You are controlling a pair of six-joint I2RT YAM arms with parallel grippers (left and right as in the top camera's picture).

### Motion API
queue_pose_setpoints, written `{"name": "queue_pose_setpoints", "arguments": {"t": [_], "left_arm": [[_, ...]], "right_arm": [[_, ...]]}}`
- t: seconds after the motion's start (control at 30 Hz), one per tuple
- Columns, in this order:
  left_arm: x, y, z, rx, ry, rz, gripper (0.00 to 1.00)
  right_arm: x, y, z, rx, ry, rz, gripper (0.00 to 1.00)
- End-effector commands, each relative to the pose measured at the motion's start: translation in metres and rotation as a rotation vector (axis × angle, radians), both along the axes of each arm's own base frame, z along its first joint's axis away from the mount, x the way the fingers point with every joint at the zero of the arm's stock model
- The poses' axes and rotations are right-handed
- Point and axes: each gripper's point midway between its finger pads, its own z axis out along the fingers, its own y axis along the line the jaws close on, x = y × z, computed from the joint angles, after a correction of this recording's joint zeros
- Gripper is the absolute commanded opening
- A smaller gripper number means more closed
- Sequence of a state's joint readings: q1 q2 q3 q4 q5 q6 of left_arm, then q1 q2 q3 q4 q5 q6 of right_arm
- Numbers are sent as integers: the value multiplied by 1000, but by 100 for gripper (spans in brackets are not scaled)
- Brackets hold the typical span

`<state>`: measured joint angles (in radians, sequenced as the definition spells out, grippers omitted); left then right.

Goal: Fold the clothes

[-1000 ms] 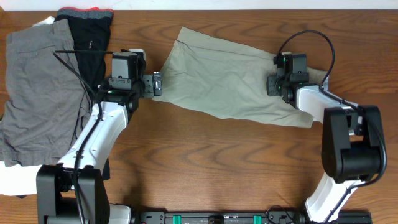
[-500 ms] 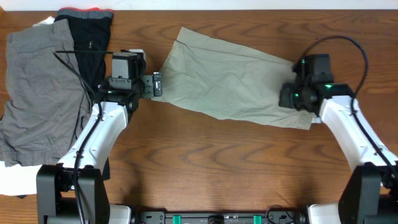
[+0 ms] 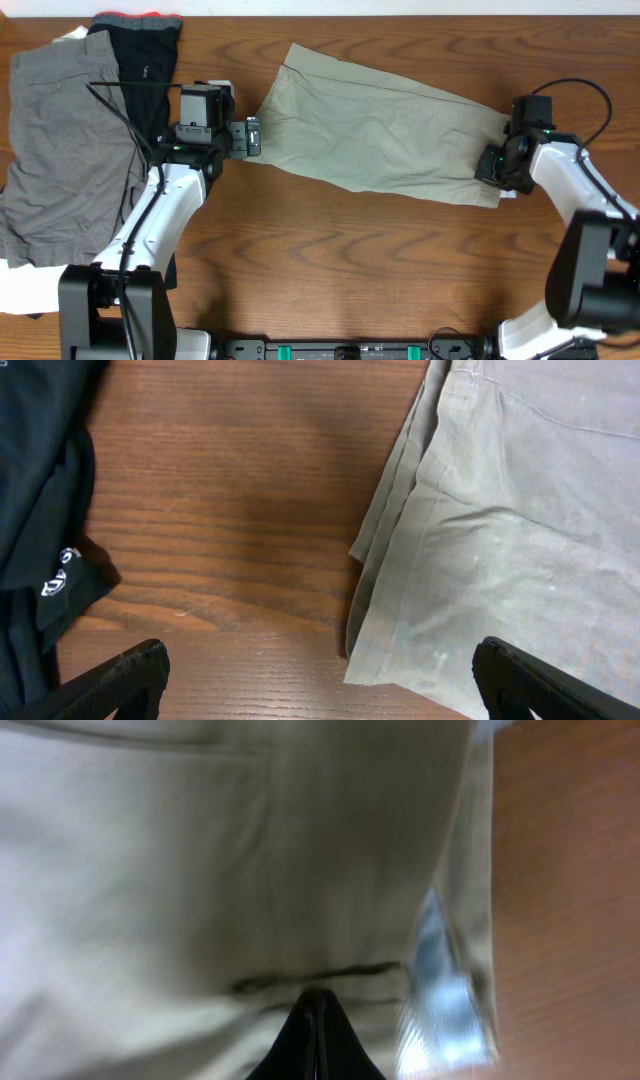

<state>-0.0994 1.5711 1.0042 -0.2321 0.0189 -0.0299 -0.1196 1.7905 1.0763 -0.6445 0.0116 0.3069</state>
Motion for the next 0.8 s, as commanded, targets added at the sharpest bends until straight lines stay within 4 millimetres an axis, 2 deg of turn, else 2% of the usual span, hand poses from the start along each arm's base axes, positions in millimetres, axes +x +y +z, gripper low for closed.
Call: {"name": "queue_pose_setpoints", "arguments": {"t": [0.0,0.13,0.4,0.5,0.57,0.63,0.73,0.77], "left_arm": [[0,1,-2,-4,12,13,98],[0,1,-2,-4,15,14,98],[0,1,-2,-4,14,13,98],[0,1,-2,-4,14,13,98],[1,1,-2,-5,10,13,98],[3,0,-1,-8,1,11,98],[10,-7,0,-52,-21,-17,98],[13,-11,1,-81,-31,-34,98]], "right_arm": [[2,-1,-23,19,30,-20,1],[17,-4,-41,10,-2,-21,1],[79,-25,-74,-135,-202,106,1],[92,-26,-73,-156,-254,145,1],[101,-24,-62,-147,-297,149,1],[112,-16,-40,-108,-350,167,1],[123,5,7,-8,-436,219,3],[127,14,28,26,-476,242,5]]}}
